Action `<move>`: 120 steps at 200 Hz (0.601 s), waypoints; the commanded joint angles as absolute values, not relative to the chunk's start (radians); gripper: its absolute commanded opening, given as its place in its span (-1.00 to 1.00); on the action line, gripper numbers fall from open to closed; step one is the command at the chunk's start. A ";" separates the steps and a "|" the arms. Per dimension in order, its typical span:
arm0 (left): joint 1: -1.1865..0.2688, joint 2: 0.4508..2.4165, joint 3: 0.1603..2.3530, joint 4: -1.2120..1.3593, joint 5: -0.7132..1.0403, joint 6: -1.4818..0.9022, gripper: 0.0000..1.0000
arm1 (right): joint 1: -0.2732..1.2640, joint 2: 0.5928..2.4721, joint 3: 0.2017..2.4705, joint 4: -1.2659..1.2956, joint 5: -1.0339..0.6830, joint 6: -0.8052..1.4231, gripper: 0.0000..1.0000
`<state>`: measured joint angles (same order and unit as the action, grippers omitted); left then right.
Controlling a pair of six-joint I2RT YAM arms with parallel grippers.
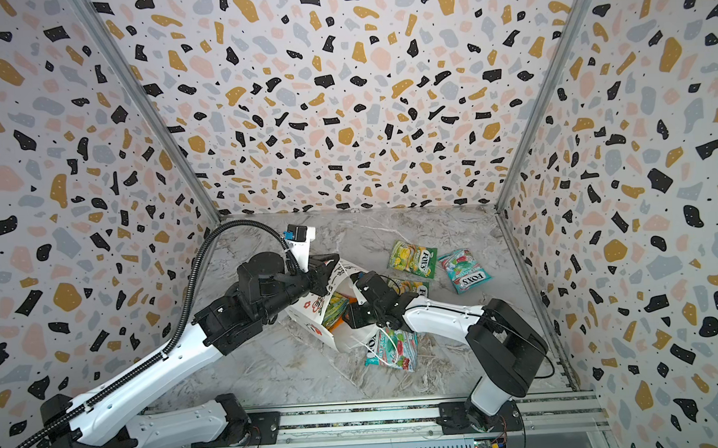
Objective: Take the snacks out of the paper bag
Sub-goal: 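Move the open right gripper back into the bag opening, then close the right gripper on the orange Fruits packet inside the bag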
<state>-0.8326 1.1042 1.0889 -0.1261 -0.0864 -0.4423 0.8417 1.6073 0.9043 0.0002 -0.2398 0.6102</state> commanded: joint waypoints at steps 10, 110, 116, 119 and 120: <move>-0.836 1.105 1.103 -0.043 -0.086 -0.447 -1.00 | 0.834 1.638 0.935 0.009 -0.216 0.653 -0.19; -0.836 1.118 1.104 -0.042 -0.081 -0.446 -1.00 | 0.804 1.731 0.901 0.217 -0.340 0.771 -0.09; -0.836 1.117 1.103 -0.042 -0.083 -0.446 -1.00 | 0.802 1.740 0.903 0.218 -0.335 0.781 -0.10; -0.836 1.117 1.103 -0.041 -0.083 -0.446 -1.00 | 0.802 1.745 0.905 0.221 -0.332 0.786 -0.10; -0.836 1.117 1.103 -0.042 -0.083 -0.447 -1.00 | 0.802 1.746 0.905 0.222 -0.331 0.788 -0.10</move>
